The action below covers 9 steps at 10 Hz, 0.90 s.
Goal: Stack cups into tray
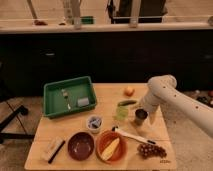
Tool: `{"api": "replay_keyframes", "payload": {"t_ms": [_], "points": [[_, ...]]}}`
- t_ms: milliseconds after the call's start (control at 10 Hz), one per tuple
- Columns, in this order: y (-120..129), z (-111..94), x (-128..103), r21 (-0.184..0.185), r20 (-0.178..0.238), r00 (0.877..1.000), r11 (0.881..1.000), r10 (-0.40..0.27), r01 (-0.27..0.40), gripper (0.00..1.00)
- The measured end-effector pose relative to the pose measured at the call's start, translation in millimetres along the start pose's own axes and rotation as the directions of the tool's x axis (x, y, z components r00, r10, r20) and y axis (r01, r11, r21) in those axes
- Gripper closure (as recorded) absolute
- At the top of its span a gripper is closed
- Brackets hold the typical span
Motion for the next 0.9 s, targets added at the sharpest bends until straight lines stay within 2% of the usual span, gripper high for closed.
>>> {"api": "replay_keyframes", "payload": {"t_ms": [100, 200, 400, 600, 900], "points": [[1.6, 0.4, -1.2, 0.005, 0.002, 0.998, 0.998, -0.056, 0.056, 0.2], [0.6, 1.4, -1.0, 0.003, 0.006, 0.998, 0.998, -0.069, 0.069, 0.2], [-1.0, 3.9, -0.5, -0.022, 0.017, 0.993, 0.993, -0.119, 0.12, 0.2], [-4.0, 6.6, 0.2, -0.05, 0.038, 0.984, 0.983, -0.174, 0.176, 0.2], [-2.7, 6.7, 1.5, -0.076, 0.064, 0.964, 0.962, -0.259, 0.264, 0.2]]}}
